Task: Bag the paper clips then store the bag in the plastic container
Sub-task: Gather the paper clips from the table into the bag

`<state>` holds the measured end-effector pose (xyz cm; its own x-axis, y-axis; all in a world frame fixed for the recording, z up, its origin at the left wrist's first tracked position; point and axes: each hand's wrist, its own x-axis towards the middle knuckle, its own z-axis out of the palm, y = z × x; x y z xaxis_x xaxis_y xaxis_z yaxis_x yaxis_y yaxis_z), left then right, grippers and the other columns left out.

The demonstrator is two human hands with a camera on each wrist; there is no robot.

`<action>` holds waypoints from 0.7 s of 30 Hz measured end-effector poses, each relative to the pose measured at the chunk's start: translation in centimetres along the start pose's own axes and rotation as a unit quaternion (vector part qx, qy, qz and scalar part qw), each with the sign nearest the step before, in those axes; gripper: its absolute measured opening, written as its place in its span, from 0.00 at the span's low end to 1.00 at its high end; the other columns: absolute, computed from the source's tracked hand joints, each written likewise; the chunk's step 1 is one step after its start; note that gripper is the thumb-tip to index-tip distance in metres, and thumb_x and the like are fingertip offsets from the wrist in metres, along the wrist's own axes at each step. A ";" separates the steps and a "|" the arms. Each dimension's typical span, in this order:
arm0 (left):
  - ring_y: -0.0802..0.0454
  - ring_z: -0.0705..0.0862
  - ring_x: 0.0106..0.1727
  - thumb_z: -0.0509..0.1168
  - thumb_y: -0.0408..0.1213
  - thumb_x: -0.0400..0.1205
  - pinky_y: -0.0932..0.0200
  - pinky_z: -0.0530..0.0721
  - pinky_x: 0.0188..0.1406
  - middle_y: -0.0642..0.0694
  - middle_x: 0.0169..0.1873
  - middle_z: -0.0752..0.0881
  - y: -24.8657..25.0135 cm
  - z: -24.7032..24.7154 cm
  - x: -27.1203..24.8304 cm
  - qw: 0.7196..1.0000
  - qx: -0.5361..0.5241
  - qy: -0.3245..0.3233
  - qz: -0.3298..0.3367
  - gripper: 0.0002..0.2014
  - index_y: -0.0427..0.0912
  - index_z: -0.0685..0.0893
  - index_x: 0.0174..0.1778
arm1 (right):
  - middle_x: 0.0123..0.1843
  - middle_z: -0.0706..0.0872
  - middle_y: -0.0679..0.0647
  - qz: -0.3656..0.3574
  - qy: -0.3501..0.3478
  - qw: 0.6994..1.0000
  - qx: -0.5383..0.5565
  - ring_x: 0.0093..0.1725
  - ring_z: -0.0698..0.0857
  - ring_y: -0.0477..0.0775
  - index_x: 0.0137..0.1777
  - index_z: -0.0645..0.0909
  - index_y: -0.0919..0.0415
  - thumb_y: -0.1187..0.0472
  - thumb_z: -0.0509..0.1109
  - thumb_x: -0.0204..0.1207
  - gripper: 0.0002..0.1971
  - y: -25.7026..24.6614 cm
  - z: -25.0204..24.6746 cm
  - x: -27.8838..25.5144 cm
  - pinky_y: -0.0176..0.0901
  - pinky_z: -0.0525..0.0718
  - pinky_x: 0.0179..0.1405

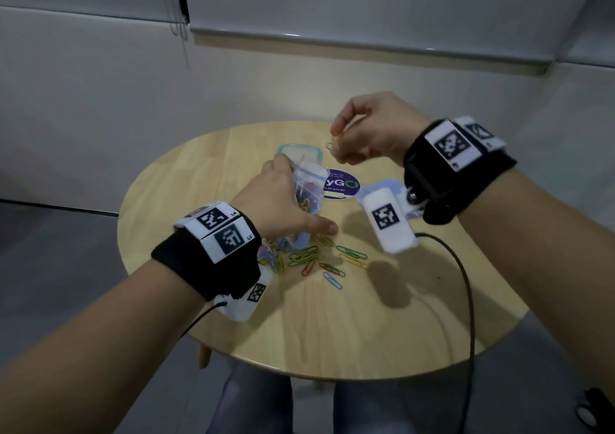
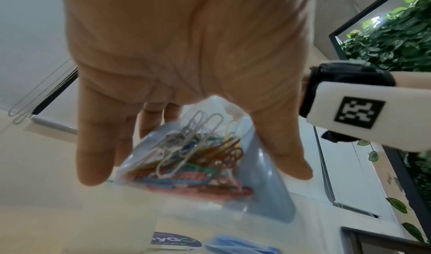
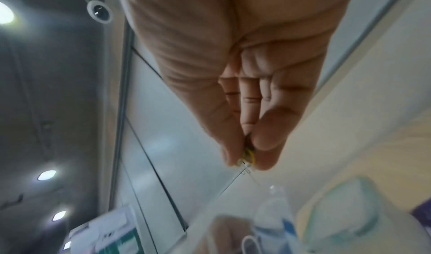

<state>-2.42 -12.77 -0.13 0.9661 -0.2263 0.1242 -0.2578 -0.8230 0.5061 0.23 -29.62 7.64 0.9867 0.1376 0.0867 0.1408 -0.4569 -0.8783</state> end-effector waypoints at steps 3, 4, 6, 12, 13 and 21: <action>0.47 0.76 0.51 0.77 0.68 0.55 0.54 0.72 0.38 0.46 0.53 0.72 0.5 0.2 0.0 1.000 0.002 0.011 -0.002 0.48 0.42 0.66 0.61 | 0.26 0.85 0.57 -0.012 -0.011 0.993 -0.115 0.23 0.83 0.49 0.34 0.81 0.60 0.73 0.79 0.60 0.11 -1.7 1.3 0.3 0.34 0.78 0.21; 0.47 0.77 0.51 0.76 0.69 0.54 0.53 0.72 0.37 0.46 0.53 0.73 0.5 0.2 0.0 1.000 -0.007 0.015 -0.004 0.48 0.43 0.66 0.60 | 0.26 0.85 0.55 -0.015 -0.020 0.984 -0.176 0.24 0.81 0.48 0.33 0.83 0.60 0.70 0.80 0.60 0.09 -1.8 1.8 0.3 0.35 0.77 0.21; 0.46 0.78 0.52 0.75 0.70 0.53 0.53 0.75 0.38 0.45 0.53 0.73 0.5 0.3 0.2 1.000 -0.015 0.026 -0.005 0.48 0.43 0.66 0.59 | 0.31 0.89 0.54 -0.019 -0.059 0.969 -0.239 0.25 0.81 0.47 0.35 0.88 0.59 0.65 0.80 0.63 0.03 -1.7 2.5 0.1 0.40 0.82 0.27; 0.48 0.76 0.53 0.79 0.63 0.57 0.58 0.70 0.33 0.46 0.55 0.72 -0.2 0.2 0.2 0.999 -0.021 0.035 -0.005 0.45 0.42 0.66 0.60 | 0.45 0.92 0.51 -0.024 -0.055 0.978 -0.201 0.11 0.72 0.45 0.48 0.88 0.60 0.55 0.64 0.80 0.13 -1.3 2.5 -1.2 0.36 0.77 0.21; 0.48 0.75 0.52 0.79 0.61 0.57 0.58 0.70 0.33 0.46 0.54 0.71 -0.3 0.3 0.4 0.999 -0.020 0.034 -0.005 0.44 0.42 0.66 0.60 | 0.47 0.92 0.52 -0.009 -0.076 0.977 -0.200 0.11 0.71 0.47 0.49 0.88 0.60 0.51 0.61 0.82 0.17 -1.2 2.7 -1.3 0.39 0.78 0.24; 0.46 0.78 0.50 0.72 0.53 0.56 0.57 0.73 0.38 0.45 0.49 0.73 0.0 0.4 0.5 0.996 -0.082 0.027 0.018 0.24 0.50 0.70 0.41 | 0.37 0.83 0.63 0.018 -0.212 0.953 -0.217 0.17 0.73 0.55 0.43 0.84 0.57 0.38 0.63 0.74 0.21 -0.5 3.9 -1.9 0.42 0.65 0.23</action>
<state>-1.97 -13.05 -0.41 0.9568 -0.2223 0.1876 -0.2908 -0.7178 0.6326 -2.08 -26.26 6.07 0.8826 0.4164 -0.2183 0.2192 -0.7753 -0.5924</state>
